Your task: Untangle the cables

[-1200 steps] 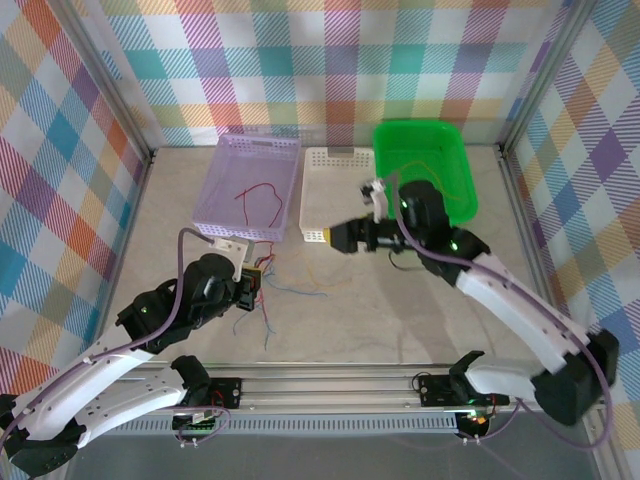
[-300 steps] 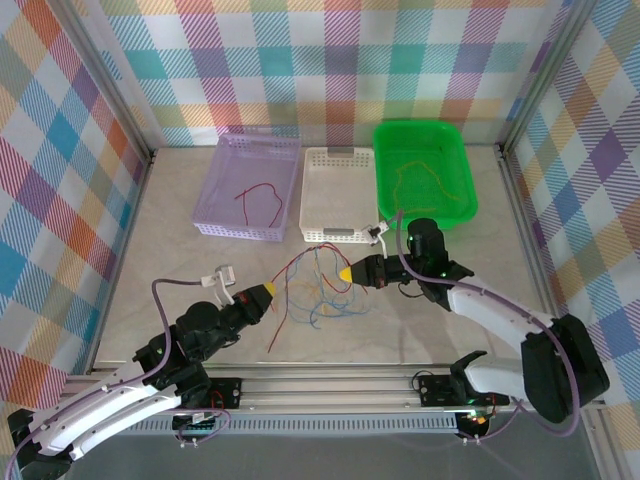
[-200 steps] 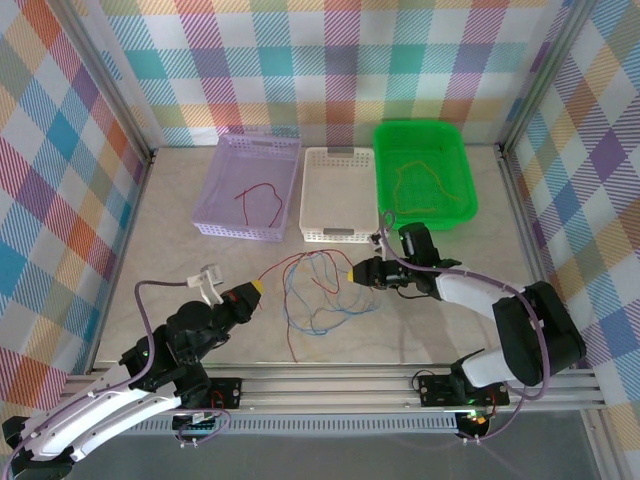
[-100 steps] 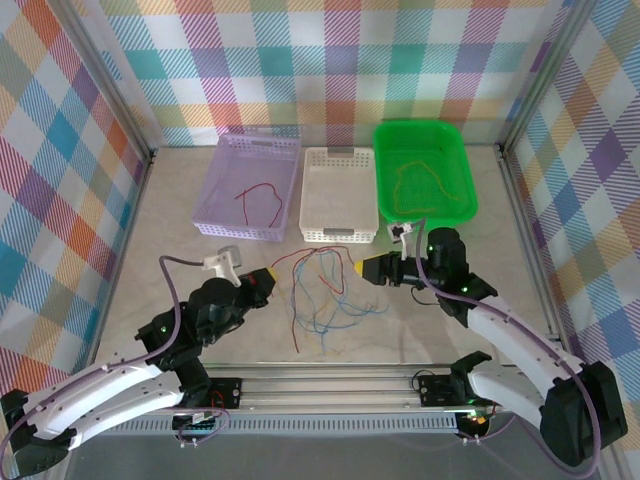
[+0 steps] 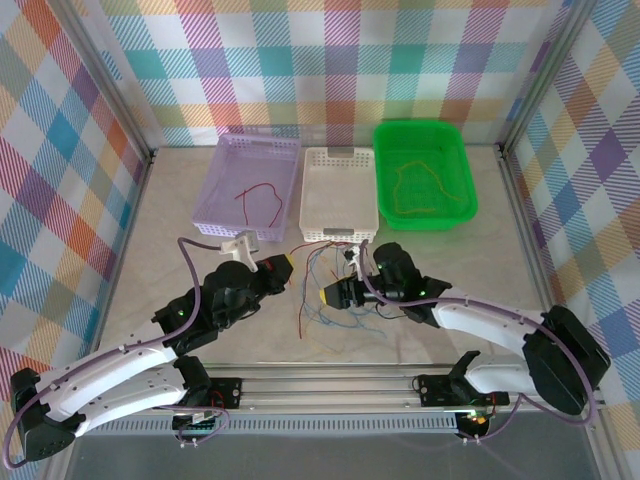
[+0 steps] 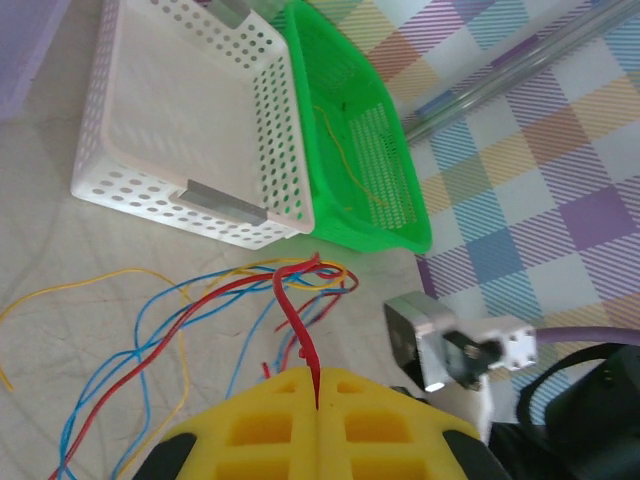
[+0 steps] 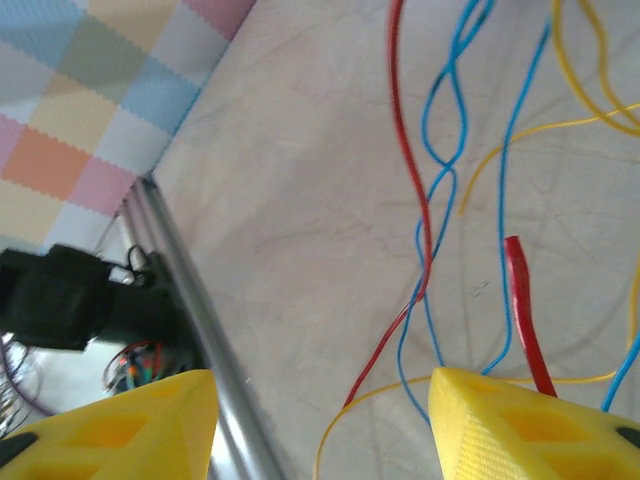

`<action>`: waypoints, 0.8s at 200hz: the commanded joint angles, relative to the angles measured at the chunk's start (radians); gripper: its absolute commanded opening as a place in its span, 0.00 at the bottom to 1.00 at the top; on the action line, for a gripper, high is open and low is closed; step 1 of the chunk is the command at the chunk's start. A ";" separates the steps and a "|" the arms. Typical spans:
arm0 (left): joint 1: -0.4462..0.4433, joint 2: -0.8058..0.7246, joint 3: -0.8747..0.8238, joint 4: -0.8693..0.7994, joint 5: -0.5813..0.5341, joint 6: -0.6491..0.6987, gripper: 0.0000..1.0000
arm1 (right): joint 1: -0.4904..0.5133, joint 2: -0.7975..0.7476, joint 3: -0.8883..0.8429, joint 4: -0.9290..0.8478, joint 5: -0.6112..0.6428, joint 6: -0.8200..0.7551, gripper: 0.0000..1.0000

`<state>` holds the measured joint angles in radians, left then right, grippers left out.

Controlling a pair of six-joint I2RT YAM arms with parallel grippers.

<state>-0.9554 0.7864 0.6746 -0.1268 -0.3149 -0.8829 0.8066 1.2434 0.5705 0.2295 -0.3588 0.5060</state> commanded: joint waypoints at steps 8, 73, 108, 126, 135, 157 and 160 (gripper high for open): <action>-0.011 -0.001 0.025 0.061 0.016 -0.036 0.00 | 0.049 0.052 0.043 0.149 0.180 0.017 0.59; -0.026 -0.004 0.021 0.092 0.015 -0.065 0.00 | 0.131 0.196 0.013 0.442 0.432 0.023 0.59; -0.048 -0.008 0.027 0.101 0.002 -0.068 0.00 | 0.160 0.242 0.014 0.545 0.490 0.025 0.59; -0.055 -0.018 0.026 0.105 -0.006 -0.070 0.00 | 0.180 0.252 0.022 0.549 0.544 0.014 0.58; -0.058 -0.023 0.026 0.104 -0.009 -0.070 0.00 | 0.184 0.263 0.034 0.534 0.564 0.014 0.57; -0.063 -0.038 0.026 0.108 -0.010 -0.074 0.00 | 0.189 0.287 0.054 0.515 0.592 0.022 0.50; -0.064 -0.040 0.026 0.108 -0.009 -0.074 0.00 | 0.190 0.289 0.055 0.512 0.595 0.024 0.48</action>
<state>-1.0012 0.7757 0.6750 -0.0708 -0.3080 -0.9470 0.9863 1.5074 0.5922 0.7109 0.1631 0.5217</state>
